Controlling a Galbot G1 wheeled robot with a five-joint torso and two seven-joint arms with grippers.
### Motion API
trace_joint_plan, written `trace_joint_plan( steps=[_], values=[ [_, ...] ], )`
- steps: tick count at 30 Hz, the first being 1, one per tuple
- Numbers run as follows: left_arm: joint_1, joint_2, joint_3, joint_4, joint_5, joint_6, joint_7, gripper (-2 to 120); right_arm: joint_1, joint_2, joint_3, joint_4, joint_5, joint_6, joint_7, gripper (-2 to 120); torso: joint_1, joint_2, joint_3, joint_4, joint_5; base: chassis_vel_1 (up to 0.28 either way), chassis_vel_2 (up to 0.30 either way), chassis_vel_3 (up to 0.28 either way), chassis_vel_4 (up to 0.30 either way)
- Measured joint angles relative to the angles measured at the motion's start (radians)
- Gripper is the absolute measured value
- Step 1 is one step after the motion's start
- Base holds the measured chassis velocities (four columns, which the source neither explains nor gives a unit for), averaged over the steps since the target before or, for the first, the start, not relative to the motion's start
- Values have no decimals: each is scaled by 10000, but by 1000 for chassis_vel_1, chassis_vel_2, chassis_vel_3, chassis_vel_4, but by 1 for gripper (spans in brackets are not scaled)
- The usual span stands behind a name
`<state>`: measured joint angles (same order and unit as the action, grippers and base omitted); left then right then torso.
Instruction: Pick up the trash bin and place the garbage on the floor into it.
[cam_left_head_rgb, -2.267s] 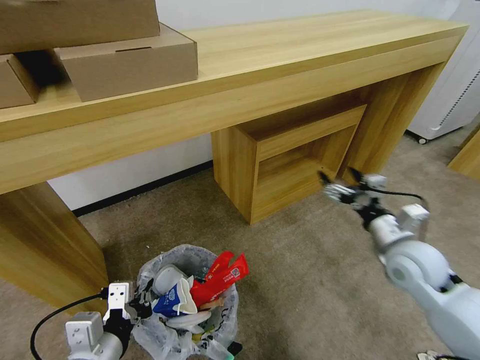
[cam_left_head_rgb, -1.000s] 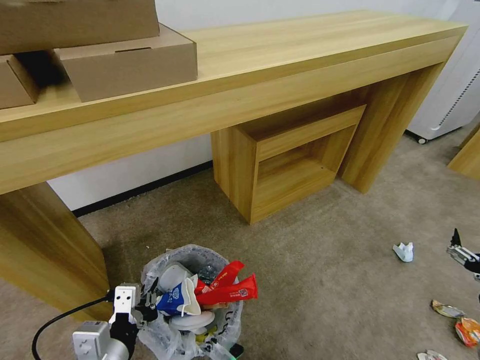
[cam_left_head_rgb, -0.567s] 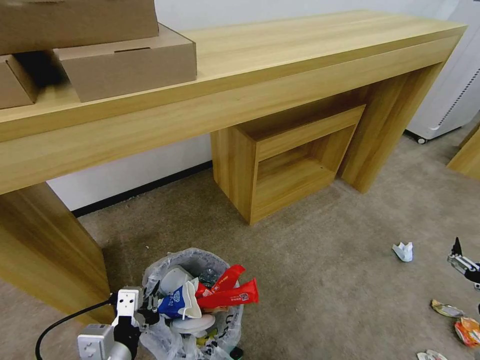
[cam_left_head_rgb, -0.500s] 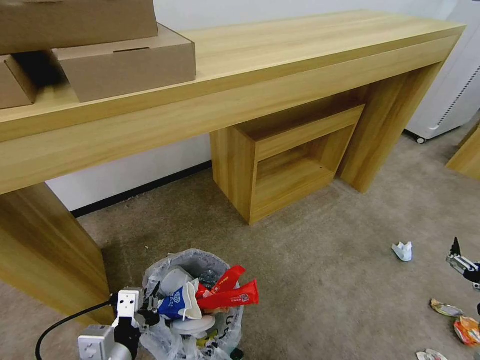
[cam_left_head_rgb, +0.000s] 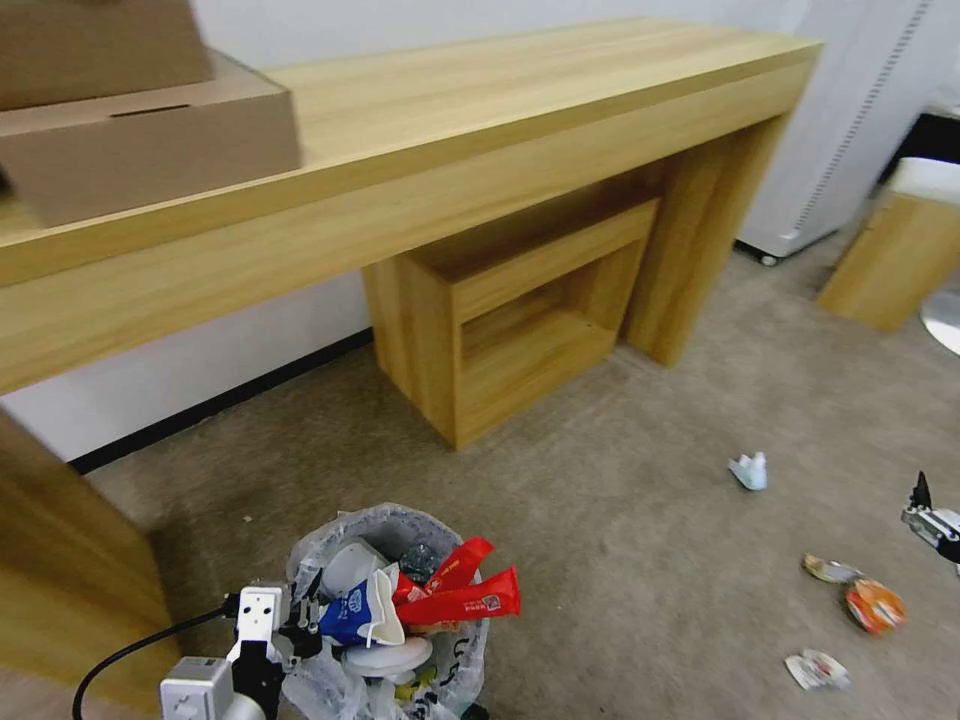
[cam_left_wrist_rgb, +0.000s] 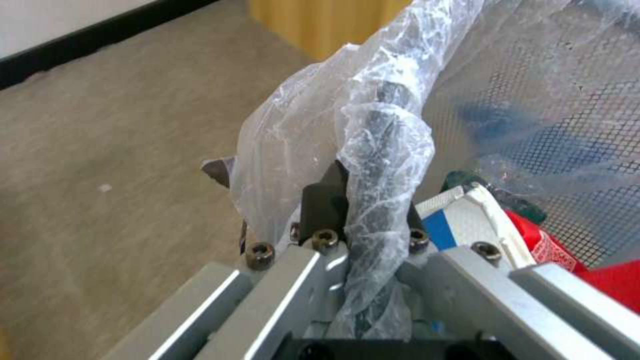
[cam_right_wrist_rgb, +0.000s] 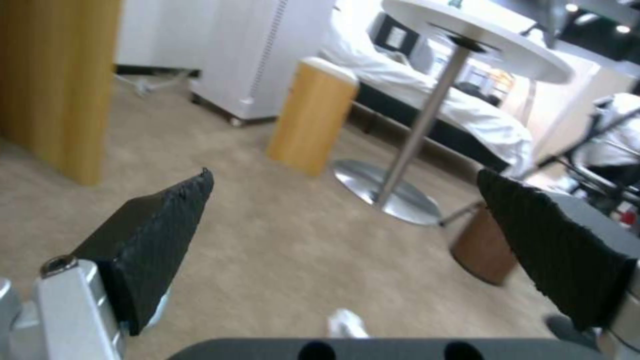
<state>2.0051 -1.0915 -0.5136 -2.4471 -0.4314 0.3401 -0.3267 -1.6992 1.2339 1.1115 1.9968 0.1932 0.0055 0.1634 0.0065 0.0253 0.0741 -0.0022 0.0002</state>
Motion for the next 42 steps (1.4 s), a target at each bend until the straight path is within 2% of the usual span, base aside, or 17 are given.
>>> trace_joint_plan(
  steps=[26,34,38,42],
  values=[
    [320,-215,305,25,733,-103,113,0,-184,52,-74,210,66,131,186,100,0,0,0,1,-1,-122,-124,-123,-131],
    [308,20,57,-143,148,-23,45,0,-178,-153,-214,272,474,-49,581,100,-1,0,0,-6,1,-110,-117,-110,-102],
    [274,283,-183,-287,-347,76,-182,0,-10,-284,-269,340,462,-92,678,100,-1,0,0,3,-2,-14,-18,-7,-6],
    [262,390,-273,-372,-616,130,-332,0,182,-353,-290,214,-9,306,652,100,-1,-1,0,3,-3,0,0,0,0]
  ],
)
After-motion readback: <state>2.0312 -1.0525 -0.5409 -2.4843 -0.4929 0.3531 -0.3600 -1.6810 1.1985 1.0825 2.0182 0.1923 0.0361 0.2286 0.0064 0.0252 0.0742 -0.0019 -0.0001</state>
